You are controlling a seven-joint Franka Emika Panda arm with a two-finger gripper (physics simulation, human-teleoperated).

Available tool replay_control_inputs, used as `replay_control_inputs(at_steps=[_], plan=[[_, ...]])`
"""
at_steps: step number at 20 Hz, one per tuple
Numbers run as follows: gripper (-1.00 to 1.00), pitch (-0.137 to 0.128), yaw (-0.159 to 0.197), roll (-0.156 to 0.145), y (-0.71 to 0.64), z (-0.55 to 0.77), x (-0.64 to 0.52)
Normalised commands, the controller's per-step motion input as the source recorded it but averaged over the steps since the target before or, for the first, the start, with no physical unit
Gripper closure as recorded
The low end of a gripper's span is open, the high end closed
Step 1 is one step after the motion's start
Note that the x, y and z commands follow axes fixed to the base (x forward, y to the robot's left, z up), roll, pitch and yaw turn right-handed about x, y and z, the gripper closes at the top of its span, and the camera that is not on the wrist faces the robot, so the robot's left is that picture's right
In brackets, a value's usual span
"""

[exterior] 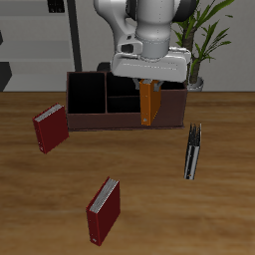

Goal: Place the orange book into the back desk caddy's right compartment and place the left red book into the back desk caddy's right compartment

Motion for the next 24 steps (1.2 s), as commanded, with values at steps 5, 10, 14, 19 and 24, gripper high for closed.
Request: replay_control_inputs(at_steps=[5, 10, 14, 19, 24], plan=[[1.0, -0.005, 0.044, 0.062, 0.45, 0.4, -0.6], [1.0, -0.027, 0.018, 0.028, 0.37, 0.27, -0.49], [1.0, -0.002, 0.045, 0.077, 0.5, 0.18, -0.55], [1.0, -0.01, 0.055, 0.016, 0.38, 0.06, -0.37], [1.0, -0.002, 0.016, 0.007, 0.24, 0.02, -0.21]])
